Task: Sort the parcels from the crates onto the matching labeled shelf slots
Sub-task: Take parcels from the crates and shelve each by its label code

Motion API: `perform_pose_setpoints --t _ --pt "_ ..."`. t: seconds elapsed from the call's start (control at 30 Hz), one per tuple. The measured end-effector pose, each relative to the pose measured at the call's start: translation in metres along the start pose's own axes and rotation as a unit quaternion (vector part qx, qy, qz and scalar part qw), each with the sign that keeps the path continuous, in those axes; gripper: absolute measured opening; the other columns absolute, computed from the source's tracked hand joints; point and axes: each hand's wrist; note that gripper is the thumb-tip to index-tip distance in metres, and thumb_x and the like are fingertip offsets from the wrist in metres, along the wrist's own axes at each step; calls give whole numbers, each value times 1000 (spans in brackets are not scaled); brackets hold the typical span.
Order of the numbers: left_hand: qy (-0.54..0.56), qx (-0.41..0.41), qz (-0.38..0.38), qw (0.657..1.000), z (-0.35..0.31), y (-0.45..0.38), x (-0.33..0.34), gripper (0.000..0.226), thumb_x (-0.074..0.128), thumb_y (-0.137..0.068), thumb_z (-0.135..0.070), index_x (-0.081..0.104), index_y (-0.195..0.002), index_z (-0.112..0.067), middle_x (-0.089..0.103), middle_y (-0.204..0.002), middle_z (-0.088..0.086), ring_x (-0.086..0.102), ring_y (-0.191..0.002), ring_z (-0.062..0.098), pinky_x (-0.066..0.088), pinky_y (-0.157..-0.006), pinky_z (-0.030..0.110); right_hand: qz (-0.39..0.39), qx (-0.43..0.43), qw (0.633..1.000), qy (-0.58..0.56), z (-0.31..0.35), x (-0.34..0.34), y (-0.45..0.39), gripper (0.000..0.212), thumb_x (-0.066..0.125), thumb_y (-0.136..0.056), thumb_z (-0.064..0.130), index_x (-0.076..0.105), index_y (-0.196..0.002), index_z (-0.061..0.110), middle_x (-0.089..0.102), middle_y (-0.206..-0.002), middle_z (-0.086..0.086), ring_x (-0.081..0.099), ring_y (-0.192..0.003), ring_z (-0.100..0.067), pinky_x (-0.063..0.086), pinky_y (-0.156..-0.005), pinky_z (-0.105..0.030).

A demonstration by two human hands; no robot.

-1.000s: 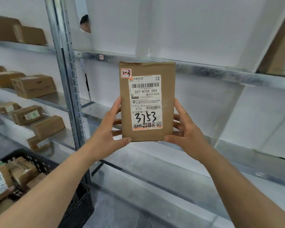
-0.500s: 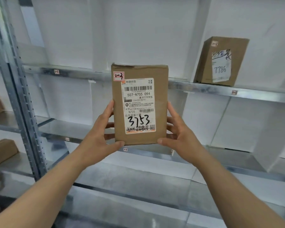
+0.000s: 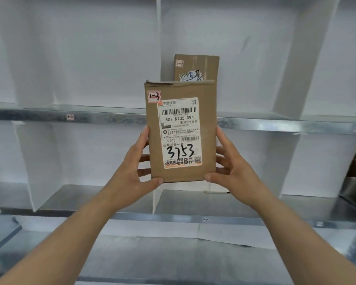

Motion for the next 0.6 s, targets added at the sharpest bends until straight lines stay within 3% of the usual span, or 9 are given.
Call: perform_pose_setpoints --t 0.13,0.23,0.43,0.6 --pt "7 20 10 1000 -21 -48 63 113 73 -78 -2 -6 -142 -52 22 -137 -33 42 -114 -16 43 -76 1 -23 -3 1000 12 -22 -76 -2 105 69 -78 -10 18 -135 63 49 -133 10 53 -120 -5 52 -91 -27" --pt "11 39 10 999 -37 -80 103 113 73 -78 0 -5 -135 -60 24 -134 -38 44 -113 -14 44 -76 4 -25 -15 999 20 -35 -124 -6 104 67 -78 -12 19 -132 63 50 -131 9 55 -117 -6 52 -89 -26" --pt "13 70 1 997 -66 -136 149 112 72 -78 2 -4 -135 -57 24 -136 -37 46 -115 -12 47 -79 7 -33 -45 998 14 -41 -196 -23 101 63 -78 -17 19 -128 59 52 -123 13 59 -108 0 51 -80 -17" --pt "3 87 -5 996 -81 -184 157 115 72 -78 1 -6 -141 -55 25 -143 -31 41 -129 3 51 -89 21 -48 -56 997 24 -41 -235 -52 105 62 -78 -18 15 -136 56 53 -126 6 60 -111 -4 51 -77 -17"
Point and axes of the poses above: each hand's wrist, its own y-axis away from the middle knuckle, its own x-axis out of the palm, z = x × y
